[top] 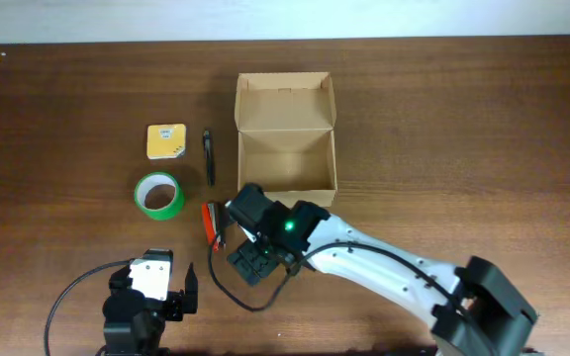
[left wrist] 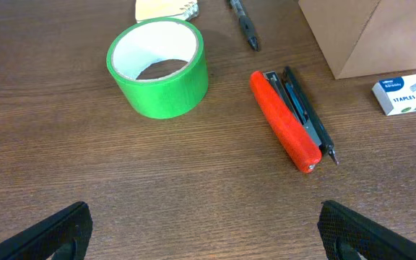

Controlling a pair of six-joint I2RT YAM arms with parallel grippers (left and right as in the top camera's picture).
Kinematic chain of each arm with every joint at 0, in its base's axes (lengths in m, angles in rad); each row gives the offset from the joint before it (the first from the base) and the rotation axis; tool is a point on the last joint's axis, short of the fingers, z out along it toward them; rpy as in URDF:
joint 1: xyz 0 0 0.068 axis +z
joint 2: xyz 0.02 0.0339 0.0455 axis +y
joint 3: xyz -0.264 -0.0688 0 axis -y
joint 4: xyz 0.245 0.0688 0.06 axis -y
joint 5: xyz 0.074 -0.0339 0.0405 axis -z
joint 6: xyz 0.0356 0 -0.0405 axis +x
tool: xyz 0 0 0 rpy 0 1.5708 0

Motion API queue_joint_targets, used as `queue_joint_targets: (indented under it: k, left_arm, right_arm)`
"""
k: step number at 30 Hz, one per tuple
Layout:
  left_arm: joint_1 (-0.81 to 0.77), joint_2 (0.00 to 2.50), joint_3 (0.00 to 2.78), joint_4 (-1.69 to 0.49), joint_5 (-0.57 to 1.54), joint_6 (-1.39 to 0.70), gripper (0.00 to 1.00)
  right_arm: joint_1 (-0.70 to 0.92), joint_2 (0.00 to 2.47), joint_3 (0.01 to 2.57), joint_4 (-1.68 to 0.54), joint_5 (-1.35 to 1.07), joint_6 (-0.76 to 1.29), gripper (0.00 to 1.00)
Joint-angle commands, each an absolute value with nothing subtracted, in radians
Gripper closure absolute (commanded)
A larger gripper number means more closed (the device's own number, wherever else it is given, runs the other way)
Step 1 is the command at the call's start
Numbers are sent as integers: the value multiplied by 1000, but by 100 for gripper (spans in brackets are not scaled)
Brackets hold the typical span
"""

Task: Pack container
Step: 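Release the box and move the right gripper to the staples box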

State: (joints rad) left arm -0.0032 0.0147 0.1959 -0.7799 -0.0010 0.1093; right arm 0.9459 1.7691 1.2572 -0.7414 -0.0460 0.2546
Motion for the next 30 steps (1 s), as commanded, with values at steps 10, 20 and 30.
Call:
queue_joint_targets:
  k: [10,20,30]
  left_arm:
    - [3,5,192,-777,-7,122,1]
    - [3,5,192,-777,-7,122,1]
    - [3,5,192,-777,-7,122,1]
  right_arm:
    - [947,1847,1248,-660,155,439,1]
    - [947,1881,1248,-615,204,439,1]
    - [943,1938,1248,-574,227,439,0]
